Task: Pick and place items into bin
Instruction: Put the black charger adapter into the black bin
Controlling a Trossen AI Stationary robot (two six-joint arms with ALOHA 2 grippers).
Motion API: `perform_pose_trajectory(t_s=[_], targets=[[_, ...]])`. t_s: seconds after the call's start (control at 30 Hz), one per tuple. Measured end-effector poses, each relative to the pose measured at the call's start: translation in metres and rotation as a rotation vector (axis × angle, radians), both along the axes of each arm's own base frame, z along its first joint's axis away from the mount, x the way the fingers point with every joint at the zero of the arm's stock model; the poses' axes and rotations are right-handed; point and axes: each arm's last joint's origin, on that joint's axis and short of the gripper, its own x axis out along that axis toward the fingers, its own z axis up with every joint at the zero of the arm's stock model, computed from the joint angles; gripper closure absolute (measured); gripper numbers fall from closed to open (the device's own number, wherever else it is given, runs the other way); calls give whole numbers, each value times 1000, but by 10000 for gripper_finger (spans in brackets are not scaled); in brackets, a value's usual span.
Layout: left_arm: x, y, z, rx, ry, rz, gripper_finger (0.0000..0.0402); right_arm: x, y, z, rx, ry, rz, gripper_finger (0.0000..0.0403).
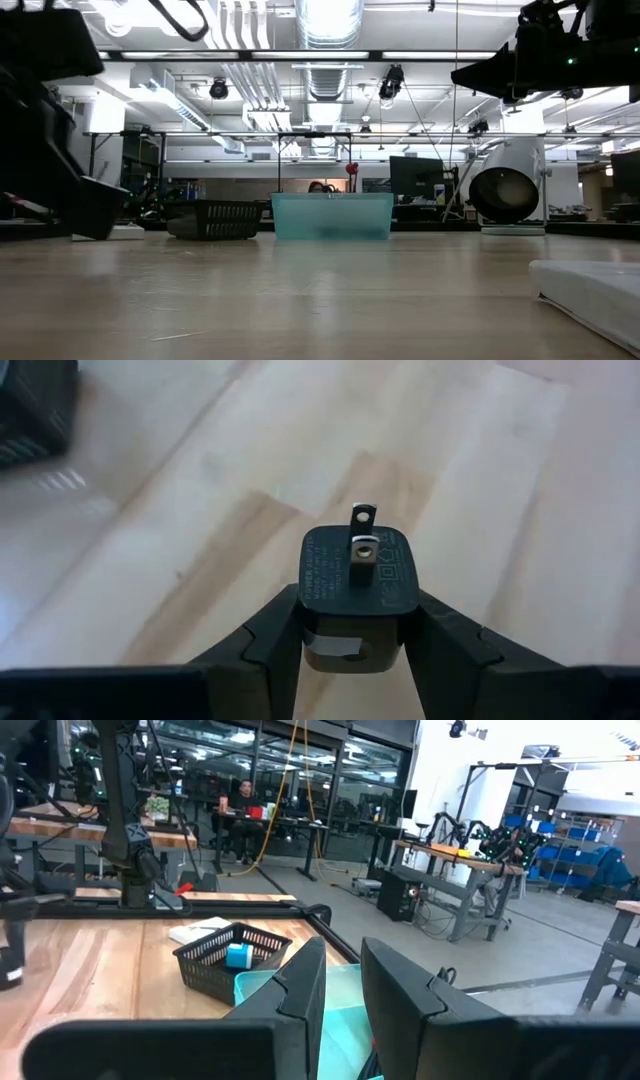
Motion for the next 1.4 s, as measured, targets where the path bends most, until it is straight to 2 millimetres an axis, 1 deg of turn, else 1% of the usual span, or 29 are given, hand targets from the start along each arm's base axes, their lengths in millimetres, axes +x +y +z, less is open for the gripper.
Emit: perform_pose_trajectory(t_s=[0.17, 0.37, 0.47, 0.67, 0.73, 0.9, 1.03, 1.2, 1.4], targets=[[13, 15, -8, 56, -24, -45, 272, 0, 0, 0, 0, 0, 0, 346], [35, 35, -9, 134, -37, -113, 272, 0, 0, 0, 0, 0, 0, 346], [42, 50, -3, 165, -33, -128, 272, 0, 0, 0, 0, -1, 0, 346], [51, 82, 14, 187, -36, -156, 272, 0, 0, 0, -3, -2, 0, 346], [57, 91, 20, 194, -74, -183, 272, 0, 0, 0, -3, -2, -1, 346], [67, 115, 27, 217, -203, -287, 272, 0, 0, 0, -3, -2, 0, 346], [70, 141, 30, 242, -227, -311, 272, 0, 0, 0, -3, -3, 0, 346], [71, 178, 36, 218, -233, -319, 272, 0, 0, 0, -14, 2, -2, 346], [64, 218, 42, 227, -216, -257, 272, 0, 0, 0, -17, 3, -2, 346]])
